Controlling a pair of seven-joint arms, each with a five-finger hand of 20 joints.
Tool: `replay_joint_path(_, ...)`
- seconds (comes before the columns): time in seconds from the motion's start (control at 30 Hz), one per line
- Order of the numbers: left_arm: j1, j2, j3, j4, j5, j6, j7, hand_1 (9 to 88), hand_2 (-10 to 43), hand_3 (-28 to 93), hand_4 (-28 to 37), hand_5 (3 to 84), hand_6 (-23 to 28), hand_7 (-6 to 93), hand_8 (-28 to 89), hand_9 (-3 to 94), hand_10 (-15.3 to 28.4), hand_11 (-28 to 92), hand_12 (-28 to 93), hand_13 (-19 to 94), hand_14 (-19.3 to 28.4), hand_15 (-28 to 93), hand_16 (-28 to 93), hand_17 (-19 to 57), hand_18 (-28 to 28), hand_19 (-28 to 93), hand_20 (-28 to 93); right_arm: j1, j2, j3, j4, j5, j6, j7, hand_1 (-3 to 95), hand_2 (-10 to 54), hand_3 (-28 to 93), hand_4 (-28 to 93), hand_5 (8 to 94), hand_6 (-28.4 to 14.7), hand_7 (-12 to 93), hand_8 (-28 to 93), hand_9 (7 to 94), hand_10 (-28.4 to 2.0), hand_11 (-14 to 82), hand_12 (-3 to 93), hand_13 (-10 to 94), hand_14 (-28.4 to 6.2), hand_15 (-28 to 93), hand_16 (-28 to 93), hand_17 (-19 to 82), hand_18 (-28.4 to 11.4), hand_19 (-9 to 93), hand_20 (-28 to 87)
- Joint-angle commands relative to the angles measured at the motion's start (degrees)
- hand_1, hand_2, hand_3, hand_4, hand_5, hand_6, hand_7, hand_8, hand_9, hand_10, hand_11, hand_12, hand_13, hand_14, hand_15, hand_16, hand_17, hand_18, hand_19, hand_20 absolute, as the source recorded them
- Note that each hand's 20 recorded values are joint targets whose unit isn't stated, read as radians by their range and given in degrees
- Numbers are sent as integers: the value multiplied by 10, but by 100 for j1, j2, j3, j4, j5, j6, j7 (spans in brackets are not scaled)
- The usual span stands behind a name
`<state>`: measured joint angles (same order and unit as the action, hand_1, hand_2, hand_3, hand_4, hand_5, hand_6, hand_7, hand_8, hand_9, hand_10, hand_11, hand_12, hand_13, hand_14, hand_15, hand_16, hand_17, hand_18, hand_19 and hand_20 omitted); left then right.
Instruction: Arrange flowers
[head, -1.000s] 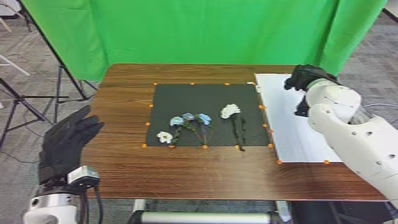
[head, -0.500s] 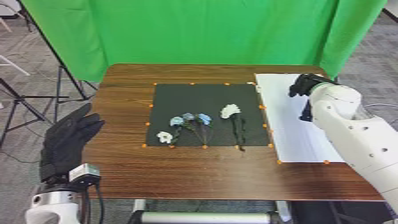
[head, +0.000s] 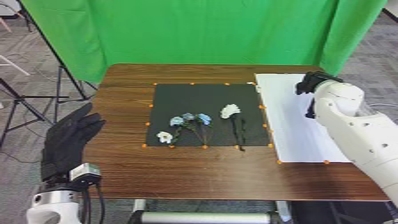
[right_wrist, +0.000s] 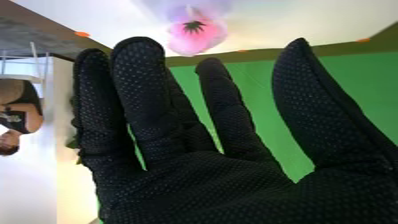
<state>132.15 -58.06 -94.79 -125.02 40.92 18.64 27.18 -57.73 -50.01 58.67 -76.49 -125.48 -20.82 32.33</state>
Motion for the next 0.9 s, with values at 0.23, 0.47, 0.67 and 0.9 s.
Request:
replay_joint_path(0.23,20,-117,7,1,58,-86,-17,266,55,807,-184,446,124,126,-92,396,221,379,90,284,284,687,-169,-84,239,631,34,229,-218,77,376,-170,-452,182,181,91,882,-216,352,-67,102,-93,392,-220,104,158,556,-148,776,148,319,-227,932,-7)
replay_joint_path(0.47,1,-170,-4,5,105,-111,-60,265,55,807,-182,447,125,127,-92,396,221,378,90,283,284,687,-169,-84,239,631,34,56,-283,97,267,-512,-600,-21,177,93,879,-217,360,-60,108,-93,392,-224,109,162,546,-151,785,147,315,-229,932,2)
replay_joint_path(0.67,-9,-135,33,12,64,-85,-46,266,55,807,-184,447,124,127,-92,396,220,379,90,284,284,688,-168,-84,239,631,34,-66,-302,12,215,-676,-531,-71,206,80,873,-220,438,-65,134,-102,452,-201,146,165,563,-139,782,141,317,-226,932,6)
replay_joint_path(0.9,-7,-127,34,3,70,-82,-46,265,55,808,-183,447,125,126,-92,395,220,380,90,284,284,688,-169,-84,239,631,34,-152,-149,-303,216,-996,-37,44,328,25,867,-251,544,-47,188,-126,591,-157,229,157,625,-102,758,151,344,-206,932,-19)
